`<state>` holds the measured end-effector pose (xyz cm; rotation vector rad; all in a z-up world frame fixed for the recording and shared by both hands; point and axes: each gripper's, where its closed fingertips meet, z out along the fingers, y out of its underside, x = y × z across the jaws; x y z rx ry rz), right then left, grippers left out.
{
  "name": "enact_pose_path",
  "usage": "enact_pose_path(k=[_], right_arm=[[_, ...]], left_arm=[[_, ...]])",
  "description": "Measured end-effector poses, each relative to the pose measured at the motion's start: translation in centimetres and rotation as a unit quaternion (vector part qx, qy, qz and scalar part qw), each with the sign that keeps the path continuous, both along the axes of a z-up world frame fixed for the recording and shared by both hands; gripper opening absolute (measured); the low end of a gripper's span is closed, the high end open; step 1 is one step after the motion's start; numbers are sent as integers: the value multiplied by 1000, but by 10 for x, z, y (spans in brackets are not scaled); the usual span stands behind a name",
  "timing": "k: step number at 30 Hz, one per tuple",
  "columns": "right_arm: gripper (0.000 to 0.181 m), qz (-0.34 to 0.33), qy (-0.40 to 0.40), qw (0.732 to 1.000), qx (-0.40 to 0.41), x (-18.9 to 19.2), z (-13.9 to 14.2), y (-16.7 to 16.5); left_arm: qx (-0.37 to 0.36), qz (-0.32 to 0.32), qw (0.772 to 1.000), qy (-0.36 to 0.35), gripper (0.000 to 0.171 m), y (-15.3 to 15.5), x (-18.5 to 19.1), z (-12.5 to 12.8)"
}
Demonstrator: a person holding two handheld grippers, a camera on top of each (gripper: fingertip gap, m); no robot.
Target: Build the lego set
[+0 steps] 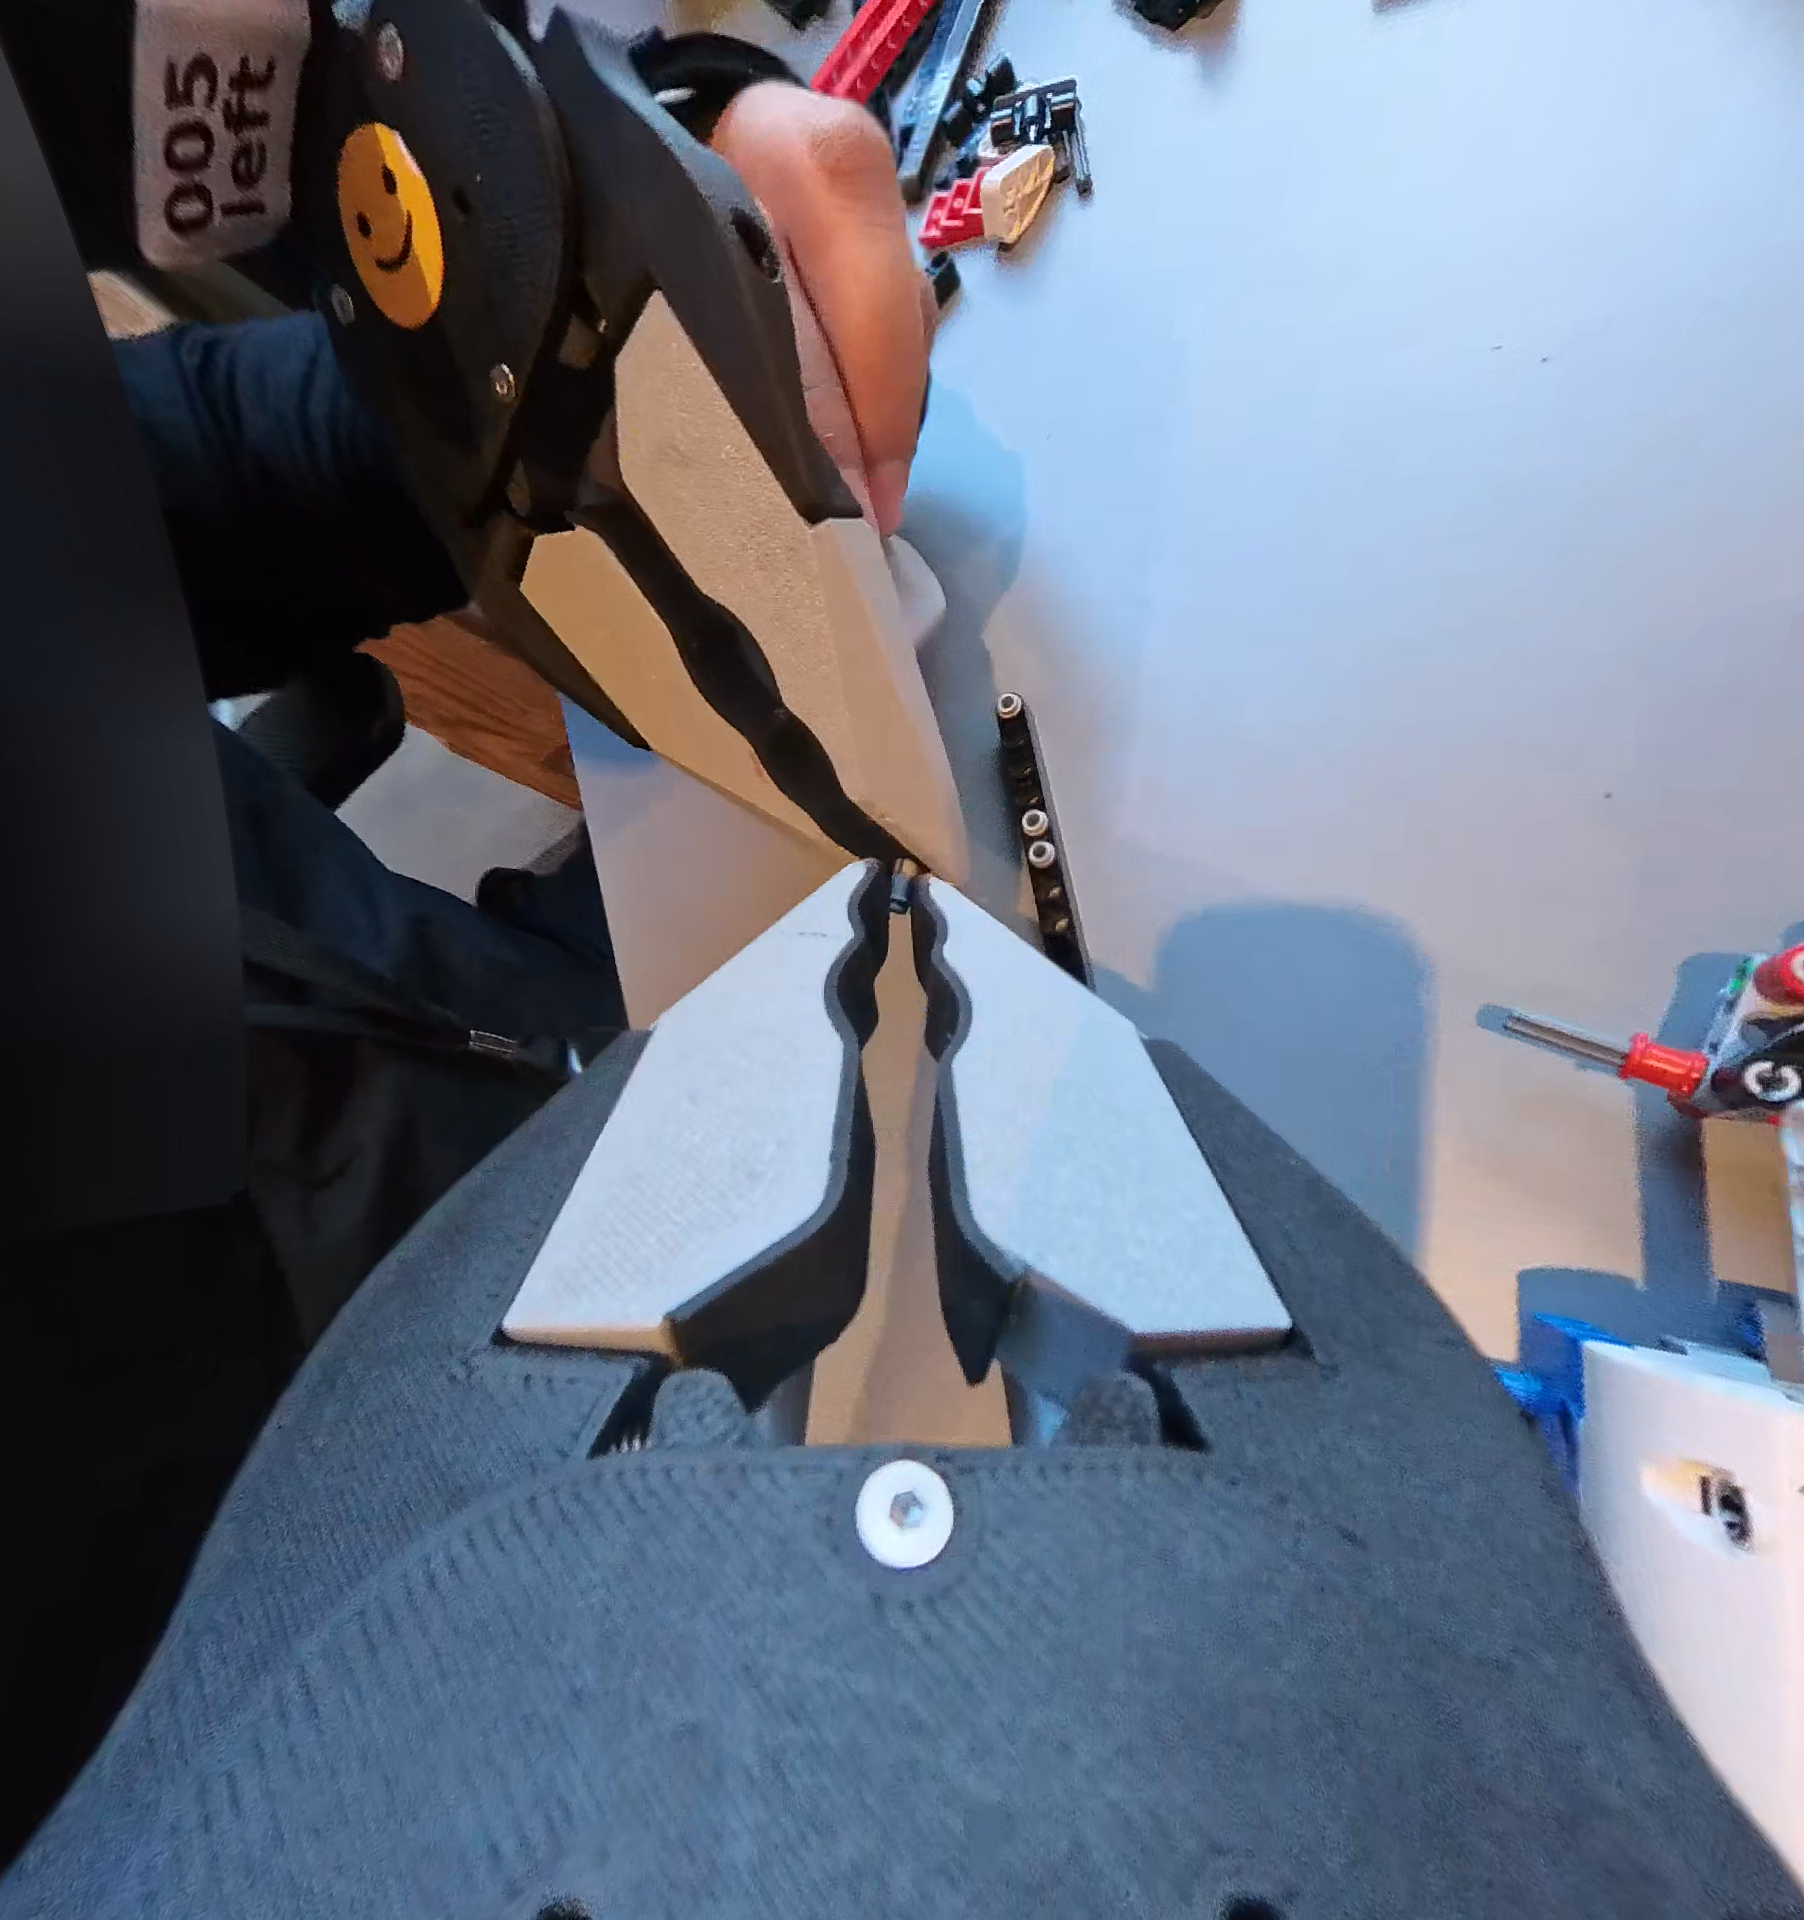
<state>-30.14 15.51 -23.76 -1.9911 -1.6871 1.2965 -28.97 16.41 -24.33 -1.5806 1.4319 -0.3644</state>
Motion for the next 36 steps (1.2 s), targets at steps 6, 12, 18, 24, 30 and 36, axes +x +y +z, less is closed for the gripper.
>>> enact_pose_path(k=[6, 12, 18, 24, 30, 36], right_arm=[[2, -21, 16, 998, -65, -1, 6, 3], [2, -46, 29, 992, -114, -5, 11, 9], [1, -70, 44, 982, -171, -7, 13, 14], [1, -78, 59, 972, -213, -5, 16, 16], [1, -96, 60, 975, -190, -9, 11, 21], [1, -112, 49, 988, -92, -16, 2, 31]], left_arm=[[30, 8, 999, -10, 1, 3, -1, 7], [68, 29, 997, -2, 1, 9, -5, 12], [71, 45, 996, -13, 1, 14, -7, 13], [72, 45, 996, -26, 0, 14, -7, 17], [62, 65, 996, -14, 0, 20, -12, 12], [25, 101, 994, -13, 0, 29, -19, 4]])
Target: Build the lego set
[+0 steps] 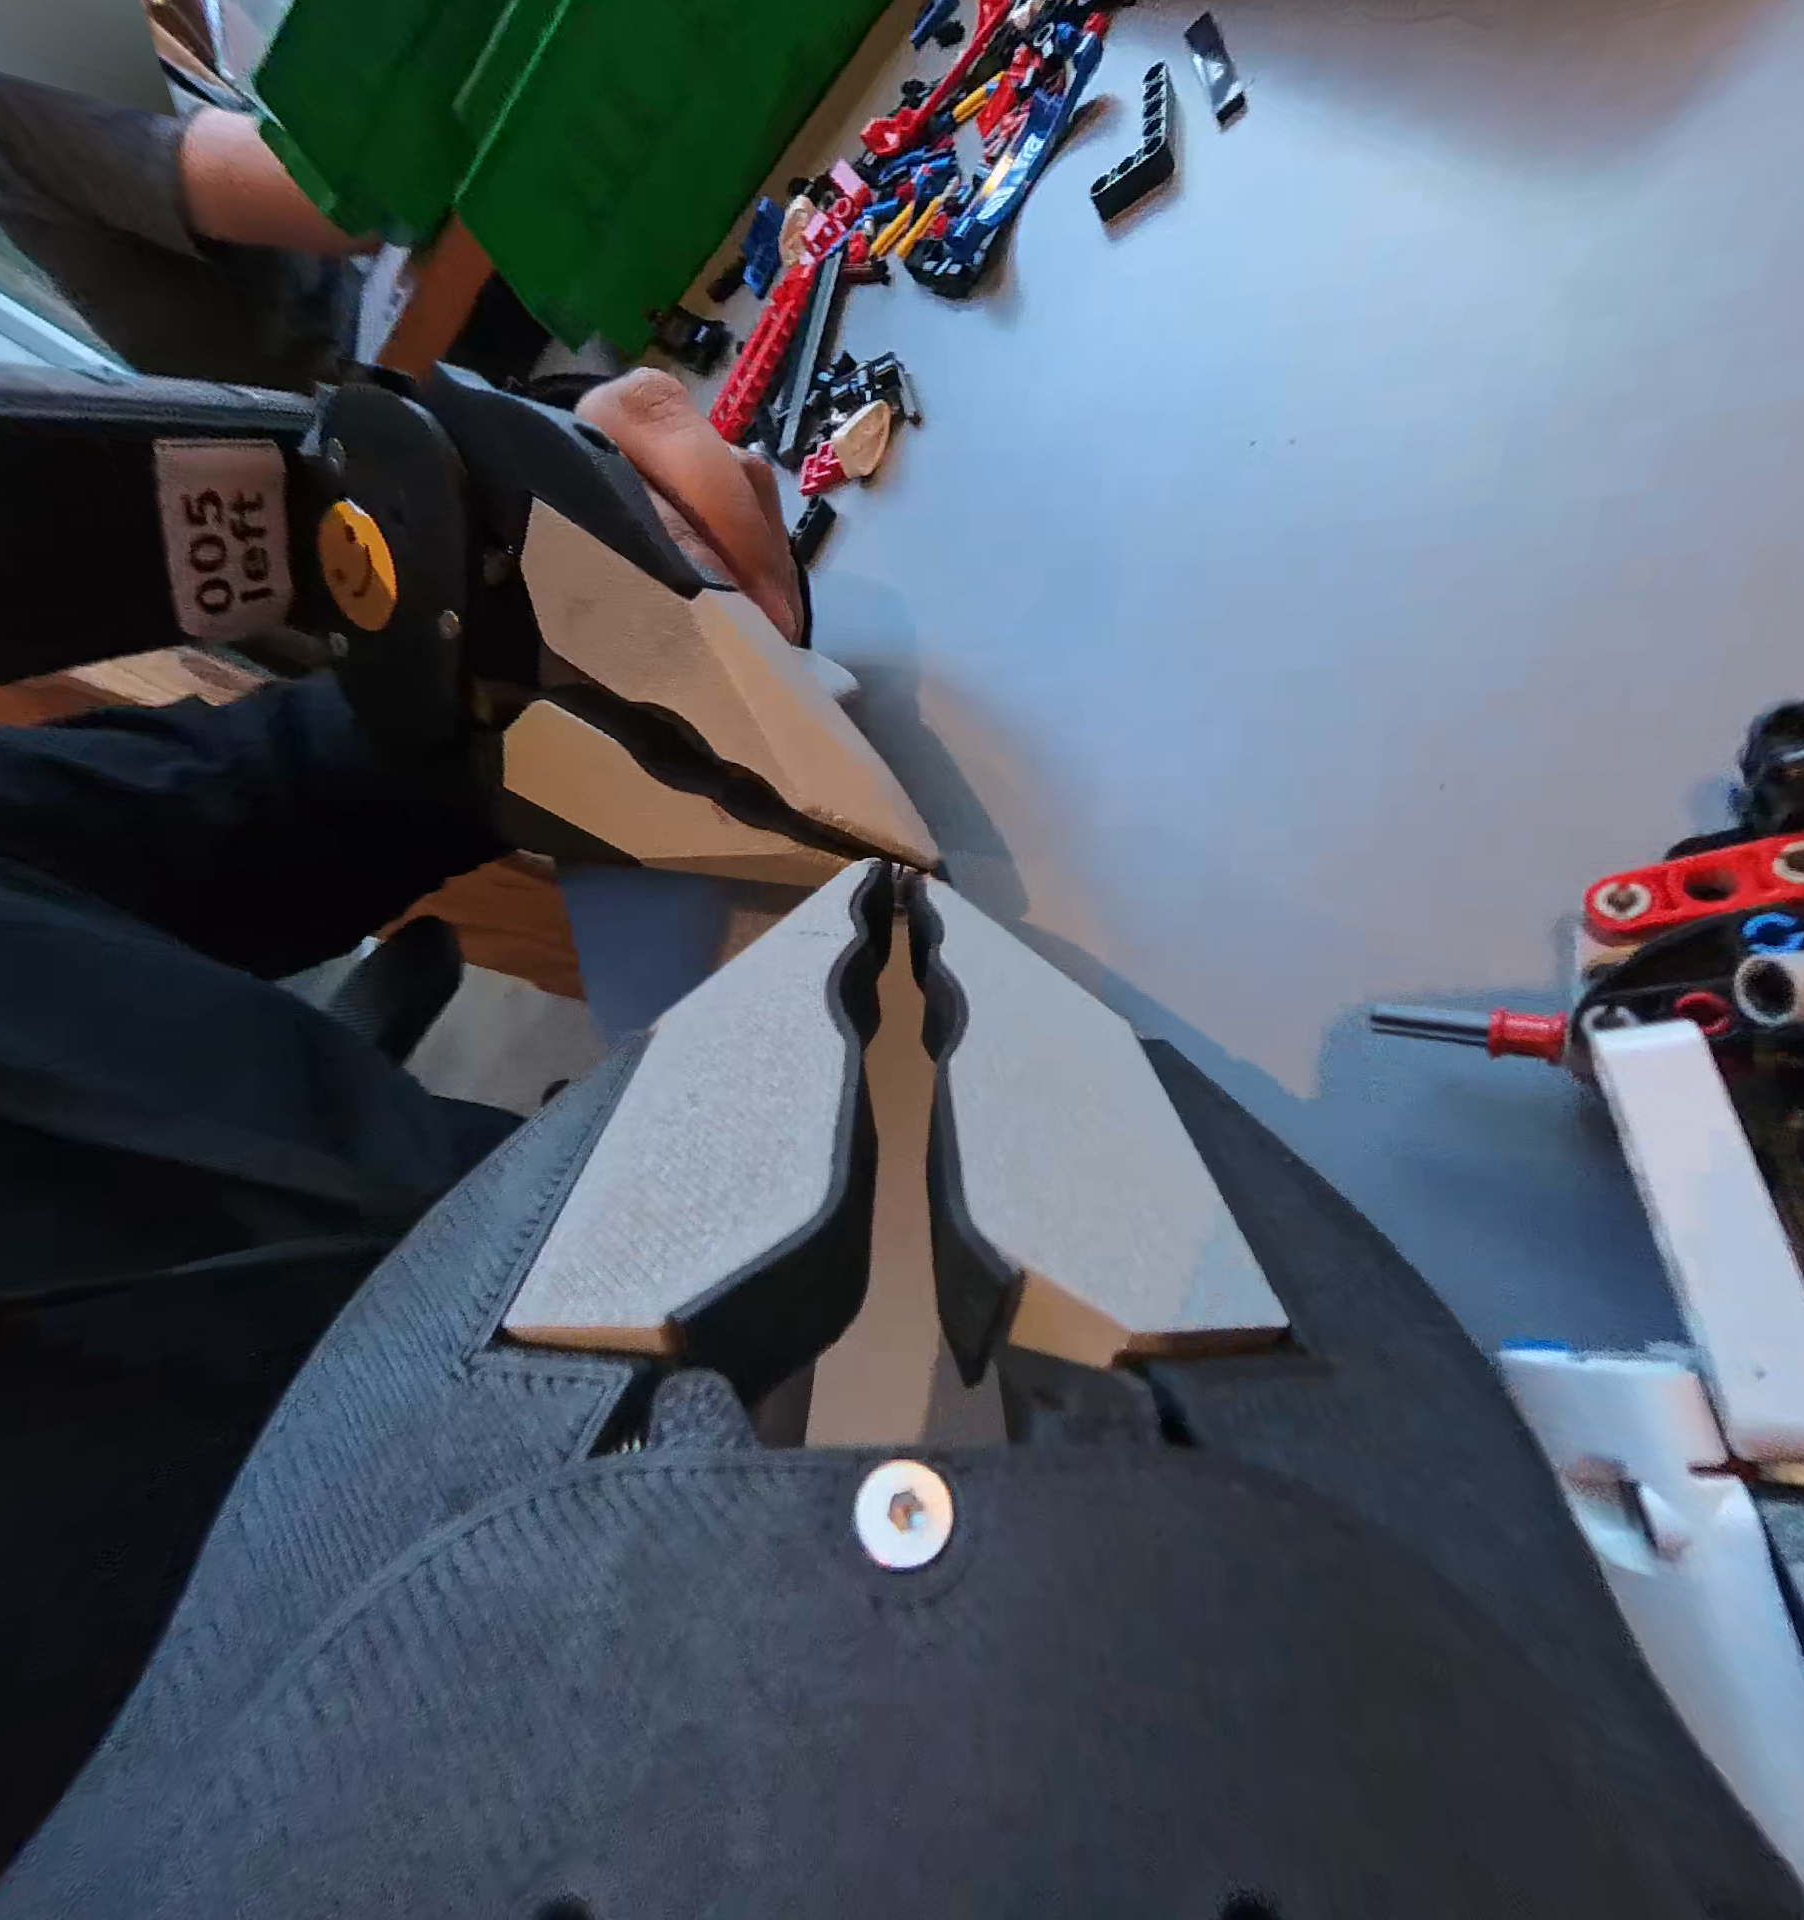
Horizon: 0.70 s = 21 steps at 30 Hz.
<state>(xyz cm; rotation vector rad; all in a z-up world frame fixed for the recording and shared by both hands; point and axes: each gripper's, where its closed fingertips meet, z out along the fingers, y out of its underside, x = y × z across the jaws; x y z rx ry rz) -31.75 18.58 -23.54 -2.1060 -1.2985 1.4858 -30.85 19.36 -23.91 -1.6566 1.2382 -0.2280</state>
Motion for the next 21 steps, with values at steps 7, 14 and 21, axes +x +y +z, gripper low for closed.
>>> enact_pose_path(k=[7, 14, 21], right_arm=[[0, -20, 35, 998, -40, -7, 10, 6], [0, -21, 25, 999, -28, -7, 3, 5], [0, -6, 9, 997, 78, -4, 1, 3]], left_arm=[[-36, 11, 999, -29, 13, 3, -2, -1], [-53, 19, 998, -13, 0, 6, -5, -11], [-70, 58, 994, -52, 0, 20, -21, -4]])
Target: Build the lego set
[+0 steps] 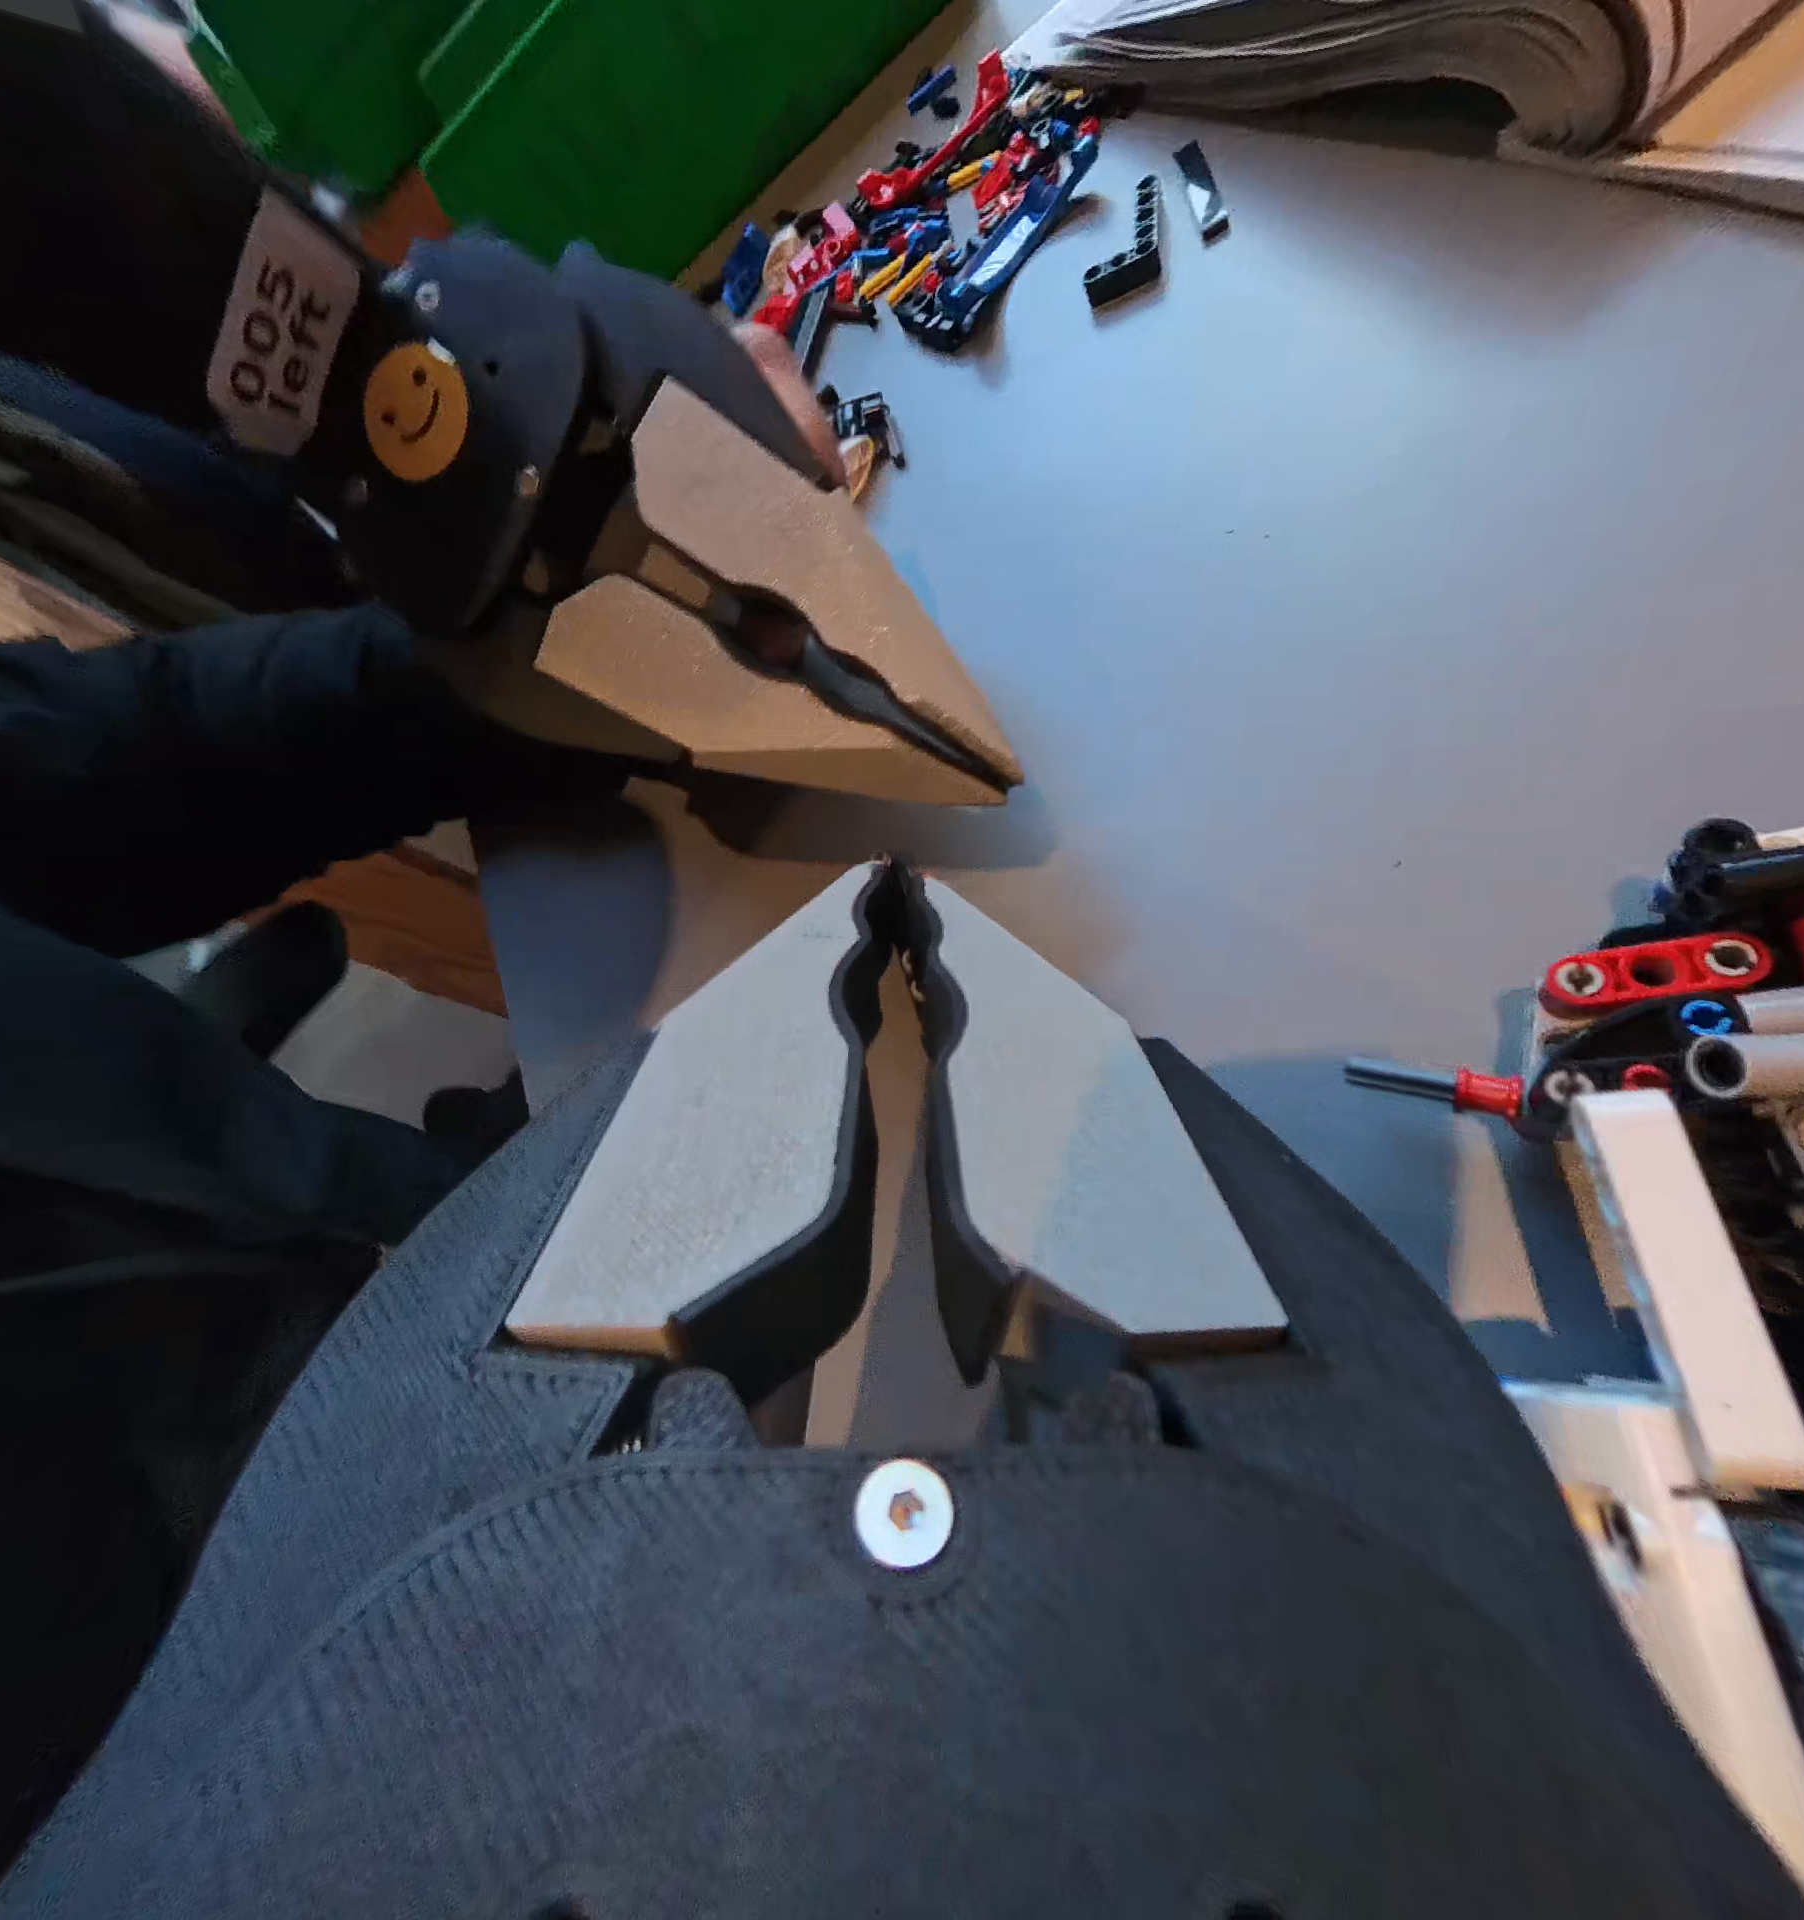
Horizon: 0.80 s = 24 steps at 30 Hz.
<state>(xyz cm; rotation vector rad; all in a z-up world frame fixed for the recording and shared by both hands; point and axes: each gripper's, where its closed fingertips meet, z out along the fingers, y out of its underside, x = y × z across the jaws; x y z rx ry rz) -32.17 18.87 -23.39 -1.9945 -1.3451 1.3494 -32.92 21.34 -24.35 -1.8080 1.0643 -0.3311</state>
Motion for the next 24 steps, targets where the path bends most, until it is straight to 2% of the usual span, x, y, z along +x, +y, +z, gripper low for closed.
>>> enact_pose_path(k=[5, 8, 11, 18, 20, 24], right_arm=[[8, 52, -37, 993, 97, 15, -9, -27], [14, 99, -76, 980, 157, 24, -25, -51], [15, 113, -108, 966, 207, 26, -41, -58], [15, 100, -102, 956, 255, 11, -43, -56], [6, 100, -98, 957, 253, 10, -43, -55], [4, 92, -81, 966, 228, 7, -39, -54]], left_arm=[[4, -7, 1000, 23, 0, -3, -2, -3], [-4, -17, 1000, 14, 3, -5, -3, -1], [-8, -21, 1000, 13, 4, -7, -4, 0], [-8, -59, 998, 26, 3, -22, 2, -3], [-11, -64, 997, 32, 3, -24, 3, -6], [-21, -74, 996, 39, 3, -28, 5, -11]])
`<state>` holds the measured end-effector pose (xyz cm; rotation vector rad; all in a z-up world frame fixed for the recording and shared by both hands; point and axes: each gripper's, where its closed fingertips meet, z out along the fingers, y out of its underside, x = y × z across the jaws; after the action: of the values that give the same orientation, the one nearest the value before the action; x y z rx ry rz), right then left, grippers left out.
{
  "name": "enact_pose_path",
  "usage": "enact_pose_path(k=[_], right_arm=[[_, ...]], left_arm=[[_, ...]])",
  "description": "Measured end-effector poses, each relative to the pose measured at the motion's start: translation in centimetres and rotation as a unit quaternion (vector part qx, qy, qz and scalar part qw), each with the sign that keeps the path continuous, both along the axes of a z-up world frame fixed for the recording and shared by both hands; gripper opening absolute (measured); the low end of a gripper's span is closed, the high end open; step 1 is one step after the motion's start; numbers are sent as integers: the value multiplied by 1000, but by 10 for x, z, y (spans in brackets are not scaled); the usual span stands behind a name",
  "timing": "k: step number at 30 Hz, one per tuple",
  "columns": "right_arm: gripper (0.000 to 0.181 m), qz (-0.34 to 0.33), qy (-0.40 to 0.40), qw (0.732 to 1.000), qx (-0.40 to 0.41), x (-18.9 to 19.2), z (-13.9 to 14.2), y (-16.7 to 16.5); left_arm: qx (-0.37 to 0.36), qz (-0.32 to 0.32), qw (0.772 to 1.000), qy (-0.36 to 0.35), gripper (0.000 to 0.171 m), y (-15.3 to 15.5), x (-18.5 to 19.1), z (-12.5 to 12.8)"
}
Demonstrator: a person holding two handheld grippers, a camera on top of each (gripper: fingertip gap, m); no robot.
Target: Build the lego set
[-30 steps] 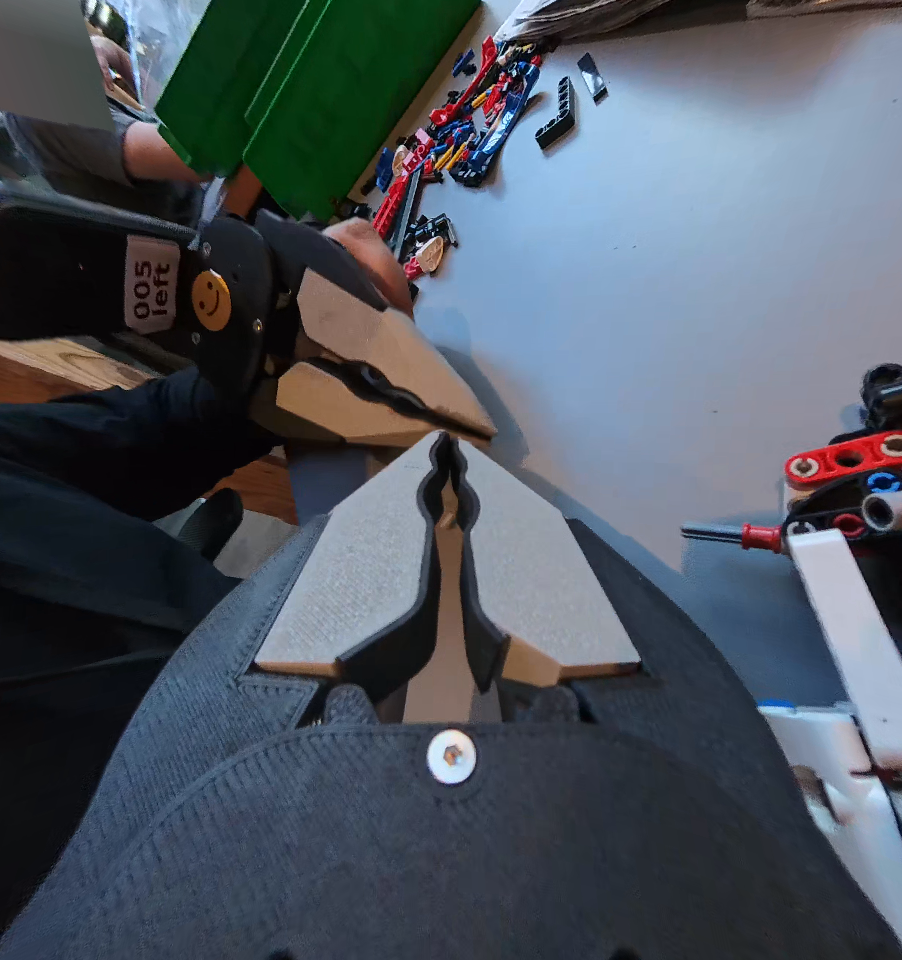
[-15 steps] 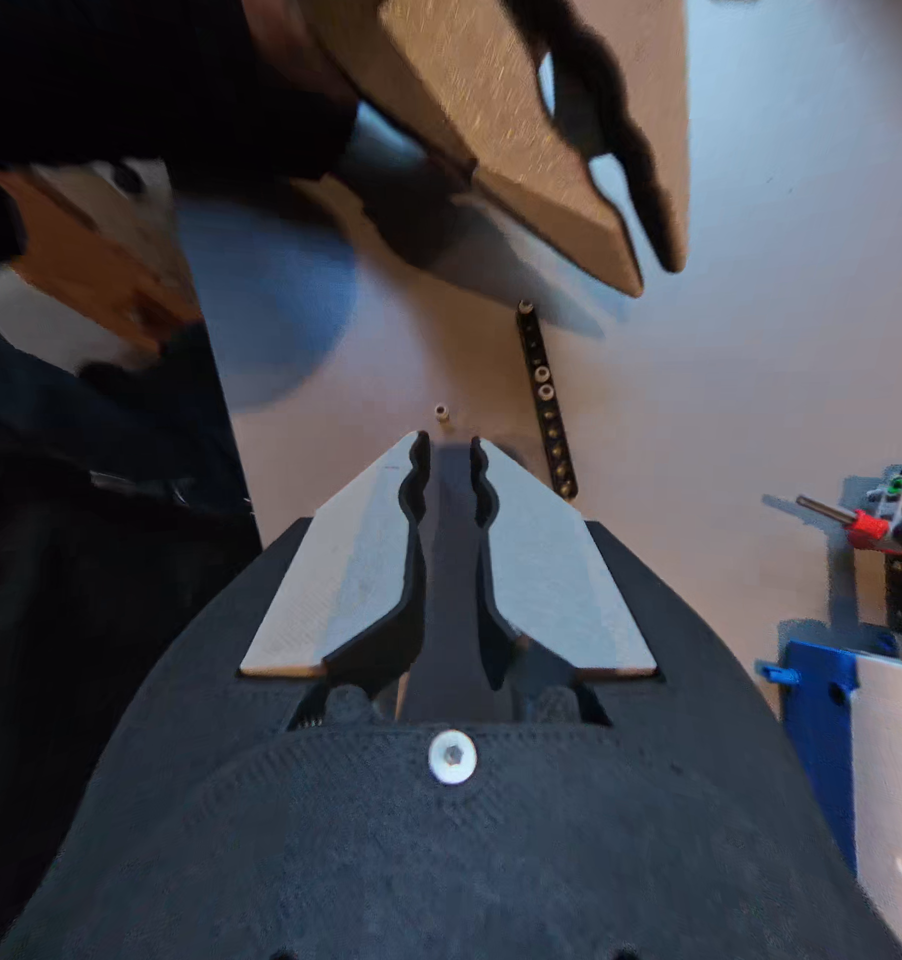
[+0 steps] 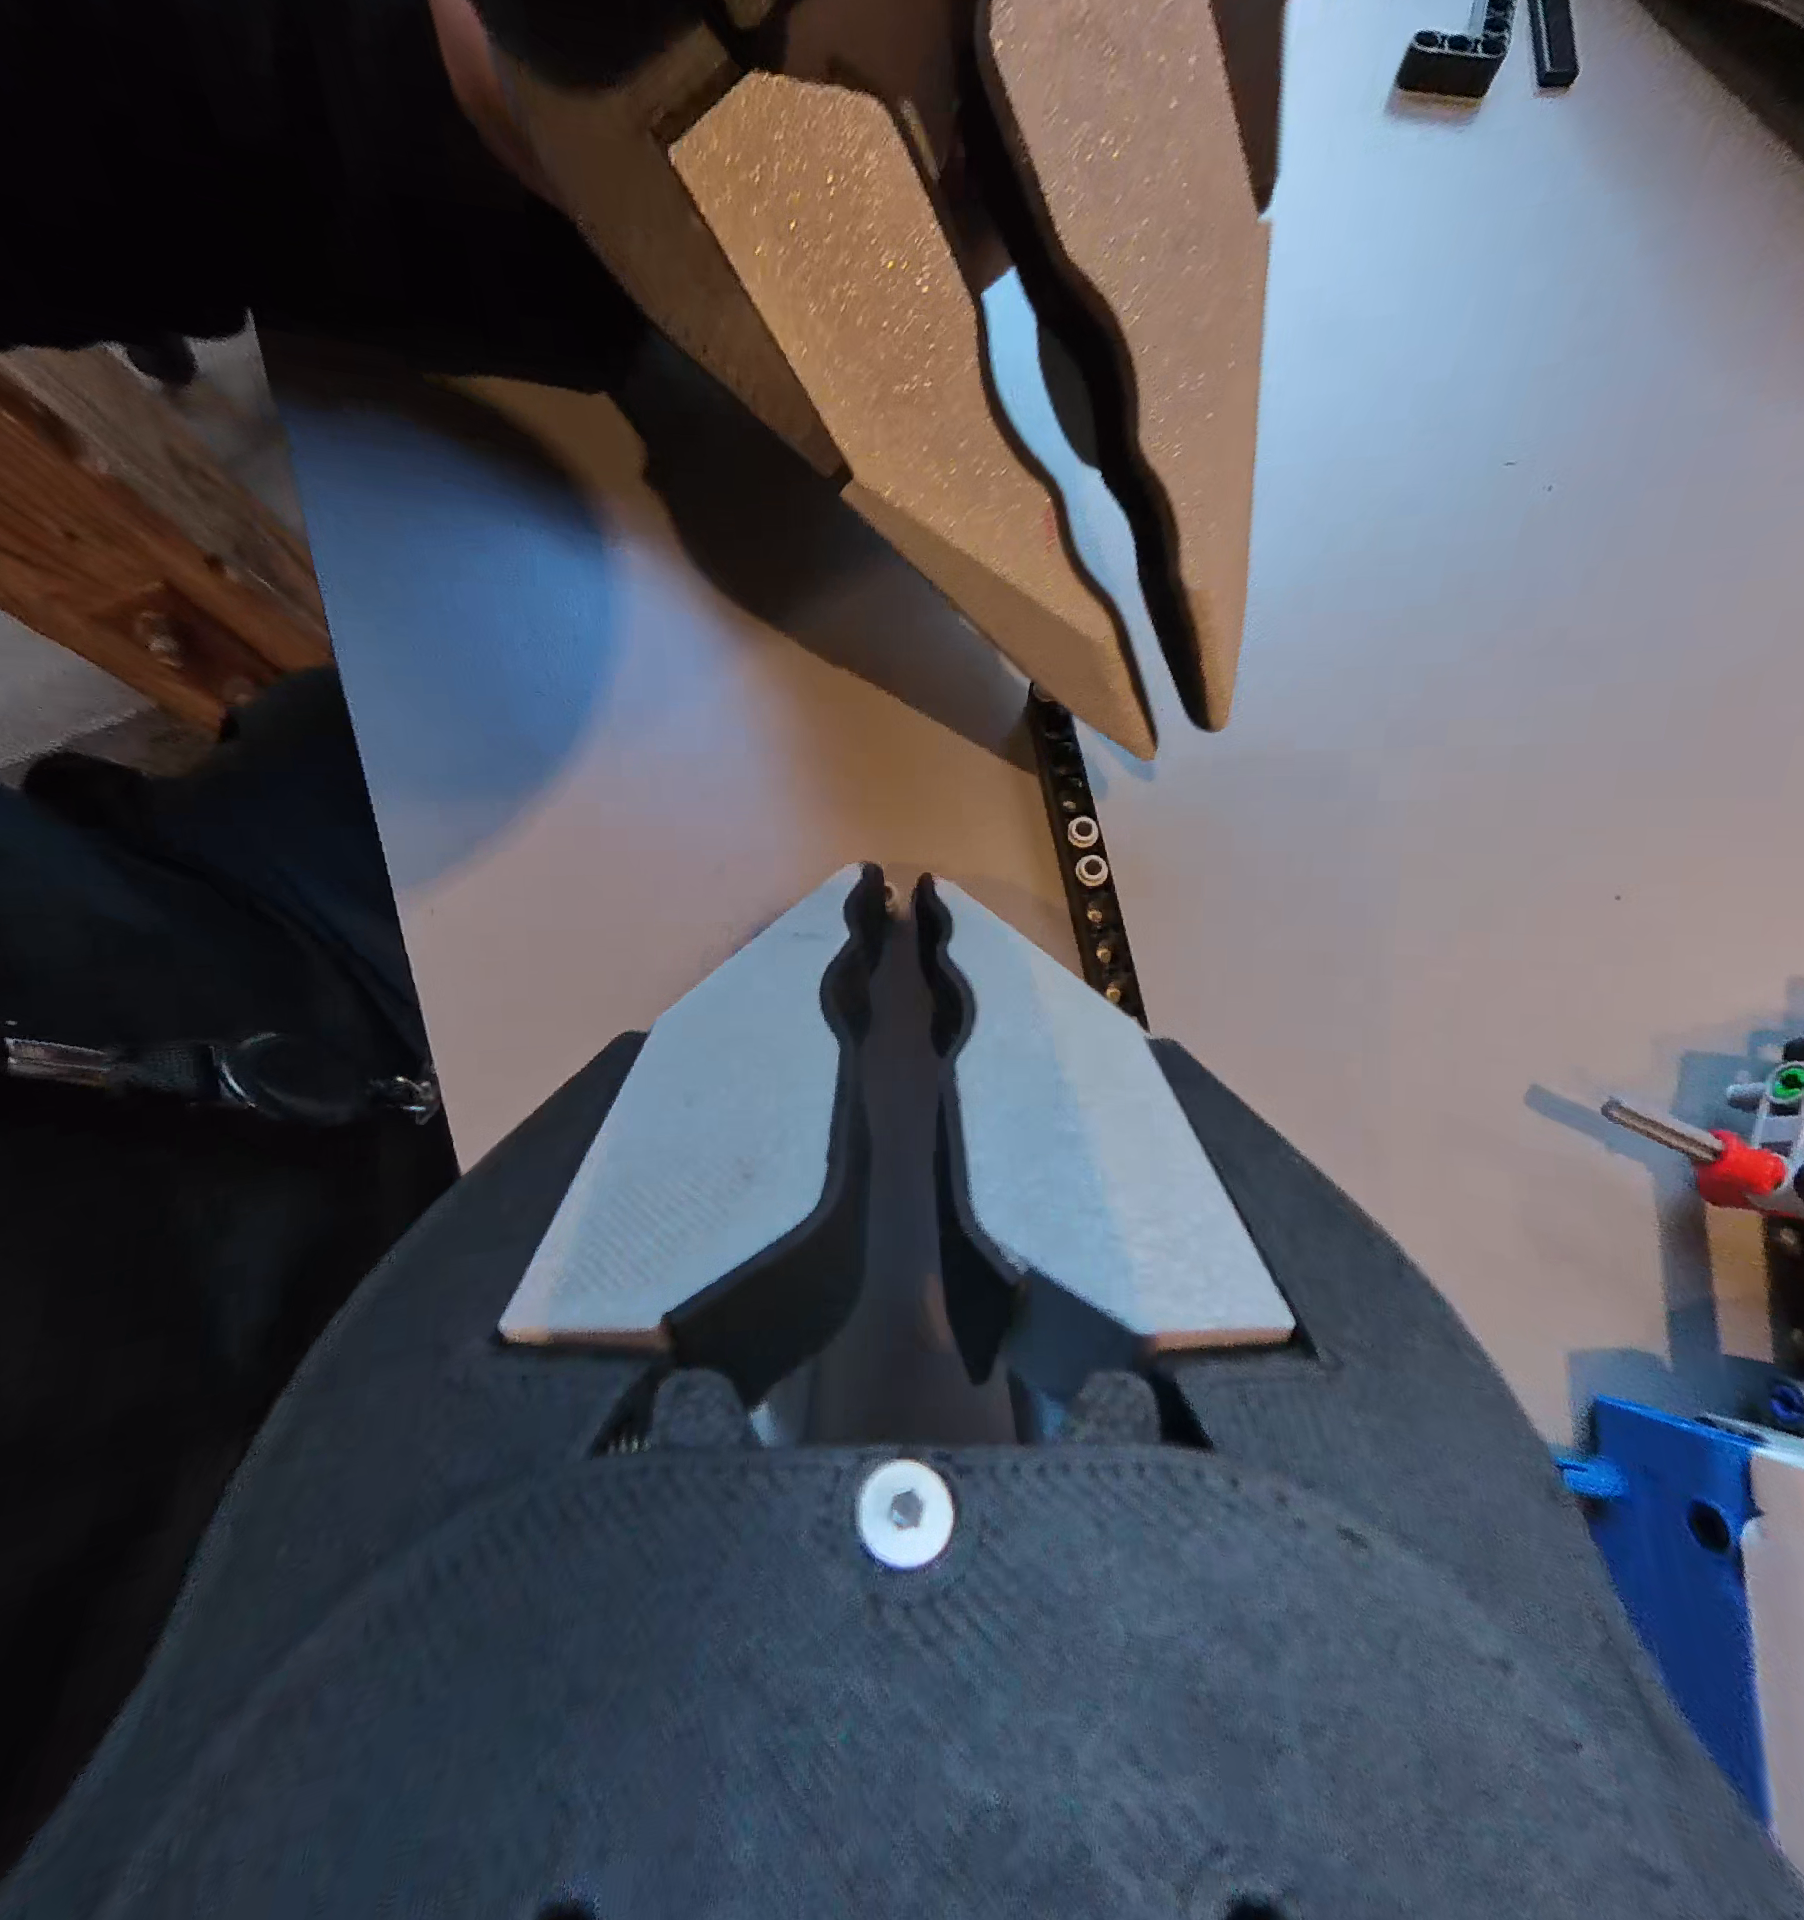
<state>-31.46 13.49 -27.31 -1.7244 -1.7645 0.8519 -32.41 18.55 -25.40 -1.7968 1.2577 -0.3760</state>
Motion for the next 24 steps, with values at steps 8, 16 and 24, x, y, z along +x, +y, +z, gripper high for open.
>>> enact_pose_path(k=[8, 16, 24], right_arm=[[0, -63, 62, 989, -119, 3, 21, 22], [11, -3, 13, 998, -55, 7, 6, -1], [4, 15, -16, 1000, 19, -1, -4, 0]], left_arm=[[-5, -20, 1000, 16, 2, -7, 1, -4], [-7, -10, 1000, 13, 2, -4, -1, -4], [-7, -10, 1000, 16, 2, -4, -1, -5]])
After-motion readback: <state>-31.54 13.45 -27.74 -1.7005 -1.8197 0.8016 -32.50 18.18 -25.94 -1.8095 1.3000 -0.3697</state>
